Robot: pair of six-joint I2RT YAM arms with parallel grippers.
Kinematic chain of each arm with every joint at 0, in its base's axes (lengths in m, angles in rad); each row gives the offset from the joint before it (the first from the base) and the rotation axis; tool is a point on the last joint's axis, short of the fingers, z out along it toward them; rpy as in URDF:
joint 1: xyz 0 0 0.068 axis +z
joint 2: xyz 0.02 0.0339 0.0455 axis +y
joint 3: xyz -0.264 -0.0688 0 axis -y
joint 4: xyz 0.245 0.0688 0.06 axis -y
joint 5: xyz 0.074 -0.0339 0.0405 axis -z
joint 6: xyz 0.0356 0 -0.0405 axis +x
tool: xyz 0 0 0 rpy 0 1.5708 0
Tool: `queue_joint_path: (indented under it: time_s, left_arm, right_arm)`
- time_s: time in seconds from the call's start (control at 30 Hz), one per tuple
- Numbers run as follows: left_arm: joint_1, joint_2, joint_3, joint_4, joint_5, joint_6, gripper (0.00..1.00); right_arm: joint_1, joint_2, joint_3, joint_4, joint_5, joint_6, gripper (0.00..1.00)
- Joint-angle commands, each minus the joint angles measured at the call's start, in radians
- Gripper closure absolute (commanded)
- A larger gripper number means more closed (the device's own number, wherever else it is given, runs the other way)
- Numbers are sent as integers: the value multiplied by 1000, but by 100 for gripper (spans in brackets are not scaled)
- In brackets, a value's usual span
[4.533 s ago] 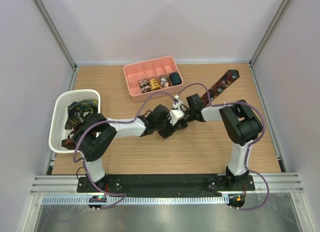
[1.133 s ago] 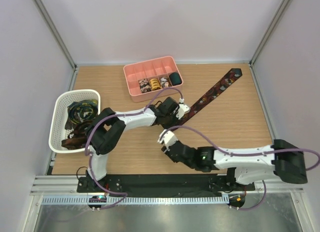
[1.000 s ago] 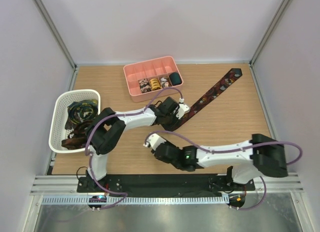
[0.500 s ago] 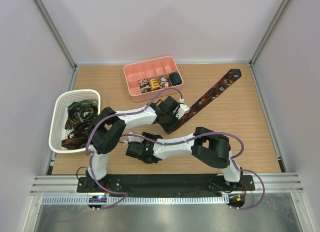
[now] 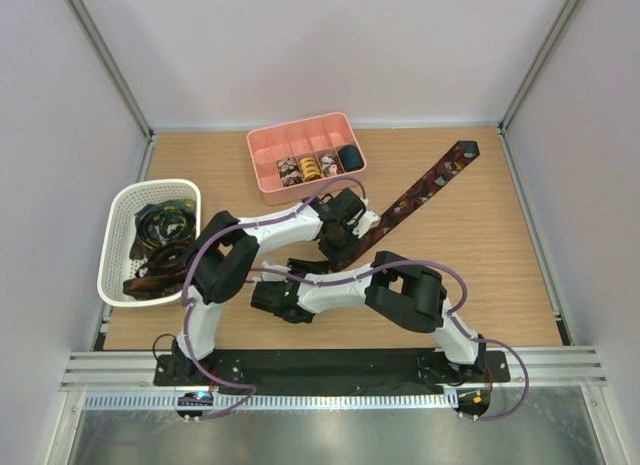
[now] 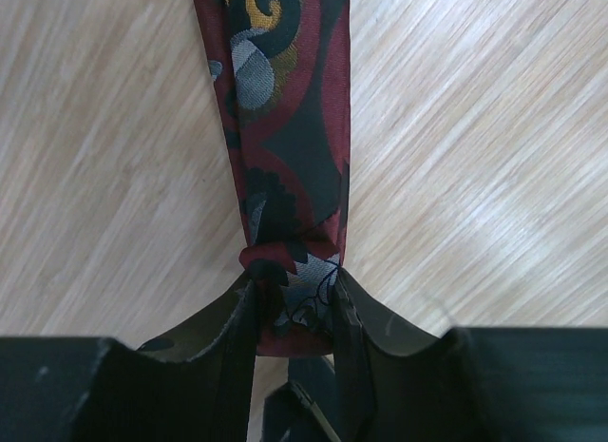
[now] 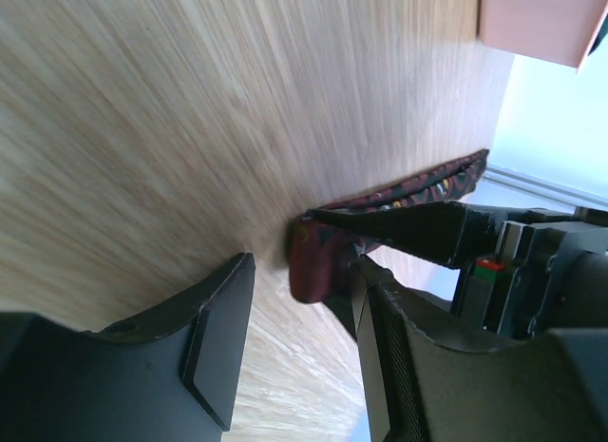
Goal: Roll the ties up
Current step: Roll the tie
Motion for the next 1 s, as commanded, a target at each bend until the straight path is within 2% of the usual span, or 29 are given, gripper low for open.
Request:
queue_joint_path:
  time_s: [0.0, 0.33, 0.53, 0.67, 0.83, 0.97]
  left_arm:
    - [-2, 46, 32, -182, 34, -21, 65]
    - [0, 91, 144, -297, 47, -36, 63]
    - [-2, 114, 192, -351, 54, -38, 62]
    - [-2, 132, 226, -389, 43, -33, 61]
    - [-2, 140, 241, -414, 49, -32, 61]
    - [-2, 132, 243, -420, 46, -29, 59]
  right_arm:
    - [-12, 25, 13, -27, 9, -14, 47]
    - [-13, 58, 18, -60, 6, -8, 46]
    - [-13, 96, 16, -101, 30, 26, 51]
    - [-15, 116, 19, -130, 32, 52, 58]
    - [-16, 134, 33, -152, 33, 85, 60]
    - [-16, 134, 42, -164, 23, 105, 75]
